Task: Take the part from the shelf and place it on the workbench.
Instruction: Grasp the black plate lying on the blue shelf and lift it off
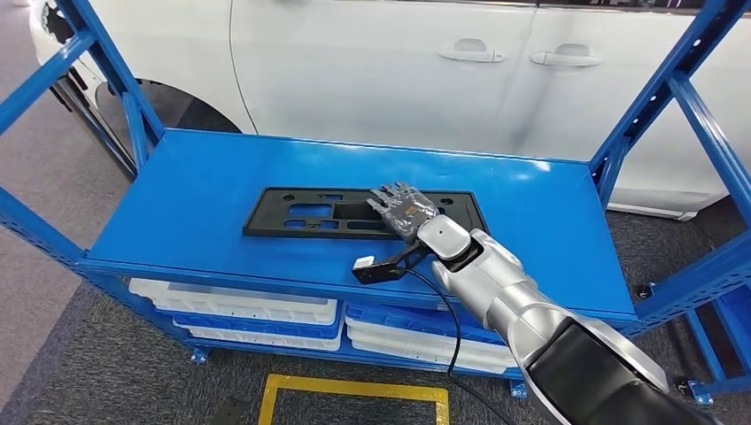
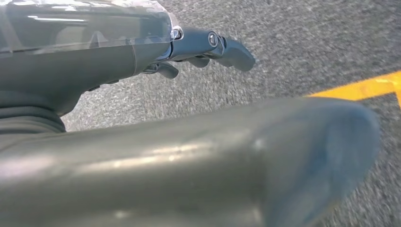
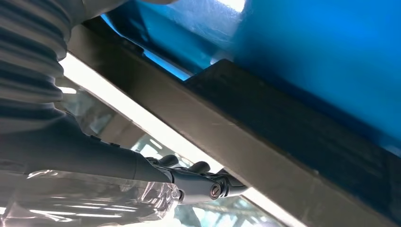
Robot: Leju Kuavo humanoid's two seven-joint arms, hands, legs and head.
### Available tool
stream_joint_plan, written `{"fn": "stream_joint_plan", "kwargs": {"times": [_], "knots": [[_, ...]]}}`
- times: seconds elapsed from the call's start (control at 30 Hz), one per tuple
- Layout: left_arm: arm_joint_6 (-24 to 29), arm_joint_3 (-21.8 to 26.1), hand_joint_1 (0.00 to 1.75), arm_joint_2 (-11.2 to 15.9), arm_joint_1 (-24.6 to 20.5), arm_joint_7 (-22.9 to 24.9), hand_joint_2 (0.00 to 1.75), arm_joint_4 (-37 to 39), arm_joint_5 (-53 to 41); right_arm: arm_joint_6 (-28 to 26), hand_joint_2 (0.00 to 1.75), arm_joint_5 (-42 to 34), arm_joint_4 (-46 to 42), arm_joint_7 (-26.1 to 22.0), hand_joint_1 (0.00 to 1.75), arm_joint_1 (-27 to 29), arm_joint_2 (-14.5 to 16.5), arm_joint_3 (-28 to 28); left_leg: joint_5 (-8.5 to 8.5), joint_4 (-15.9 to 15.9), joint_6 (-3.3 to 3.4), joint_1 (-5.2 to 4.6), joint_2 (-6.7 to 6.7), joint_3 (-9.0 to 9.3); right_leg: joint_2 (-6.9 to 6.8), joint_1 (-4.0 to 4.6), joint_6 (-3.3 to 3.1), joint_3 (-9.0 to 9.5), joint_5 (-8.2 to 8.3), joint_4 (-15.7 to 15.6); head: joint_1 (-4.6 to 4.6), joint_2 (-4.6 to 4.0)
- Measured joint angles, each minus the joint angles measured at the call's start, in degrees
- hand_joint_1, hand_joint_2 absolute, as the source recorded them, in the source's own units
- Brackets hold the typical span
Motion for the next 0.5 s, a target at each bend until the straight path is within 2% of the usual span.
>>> {"fn": "stream_joint_plan", "kwargs": {"times": [0.07,0.13,0.17,0.2,0.23,0.27,0.33,0.37,0.4,0.5], "knots": [[0.0,0.0,0.00,0.0,-0.1,0.0,0.00,0.0,0.0,0.4,1.75,-0.2,1.2,0.6,0.00,-0.5,-0.1,-0.3,0.30,-0.3,0.60,0.14,0.04,0.01,0.00,-0.16,0.62,-1.50,-2.18,3.3,0.00,0.00],[-0.1,-0.1,0.00,0.0,-0.1,0.0,0.00,0.0,-0.1,1.0,1.75,-0.2,2.1,1.0,0.00,-0.7,-0.3,-0.5,0.36,-0.3,0.84,0.11,0.07,-0.13,-0.01,-0.32,1.08,-5.02,-5.89,10.8,0.00,0.00],[-0.1,-0.1,0.00,0.0,-0.1,0.1,0.00,0.0,-0.1,1.3,1.75,-0.2,2.5,1.2,0.00,-0.8,-0.4,-0.5,0.35,-0.3,0.88,0.09,0.09,-0.16,-0.02,-0.38,1.21,-6.82,-7.21,14.5,0.00,0.00],[-0.2,-0.1,0.00,0.0,-0.1,0.1,0.00,0.0,-0.1,1.6,1.75,-0.2,2.8,1.3,0.00,-0.9,-0.4,-0.5,0.33,-0.3,0.90,0.08,0.09,-0.15,-0.02,-0.41,1.26,-7.83,-7.52,16.5,0.00,-0.01],[-0.2,-0.1,0.00,0.0,-0.1,0.1,0.00,0.0,-0.1,1.9,1.75,-0.2,3.1,1.4,0.00,-1.0,-0.5,-0.5,0.32,-0.3,0.90,0.07,0.07,-0.09,-0.02,-0.42,1.19,-7.69,-6.65,16.2,0.00,0.00],[-0.2,-0.1,0.00,0.0,-0.1,0.1,0.00,0.0,-0.1,2.1,1.75,-0.2,3.3,1.4,0.00,-1.2,-0.5,-0.5,0.29,-0.3,0.89,0.05,0.04,-0.01,-0.02,-0.40,1.00,-6.46,-4.89,13.6,0.00,0.01],[-0.2,-0.1,0.00,0.0,-0.2,0.1,0.00,0.0,-0.1,2.2,1.75,-0.1,3.6,1.5,0.00,-1.7,-0.5,-0.6,0.20,-0.2,0.75,-0.09,-0.05,0.12,-0.02,-0.14,0.25,-2.21,-1.07,4.9,0.00,0.01],[-0.2,-0.1,0.00,0.0,-0.2,0.1,0.00,0.0,-0.1,2.2,1.75,-0.1,3.8,1.5,0.02,-1.8,-0.5,-0.6,0.16,-0.2,0.59,-0.17,-0.08,0.11,-0.04,0.03,-0.10,-0.70,0.00,1.7,0.00,0.01],[-0.2,-0.1,0.00,-0.1,-0.2,0.1,0.00,0.0,-0.1,2.2,1.75,-0.1,3.9,1.5,0.44,-1.9,-0.5,-0.6,0.13,-0.1,0.36,-0.21,-0.08,0.08,-0.05,0.21,-0.38,0.12,0.41,-0.1,0.00,0.01],[-0.3,-0.1,0.00,-0.1,-0.2,0.1,0.00,0.0,-0.1,2.3,1.75,0.1,4.2,1.6,1.73,-2.0,-0.6,-0.7,-0.03,-0.2,-0.54,-0.15,-0.05,0.09,-0.05,0.19,-1.01,0.41,0.66,-1.0,-0.01,0.00]]}}
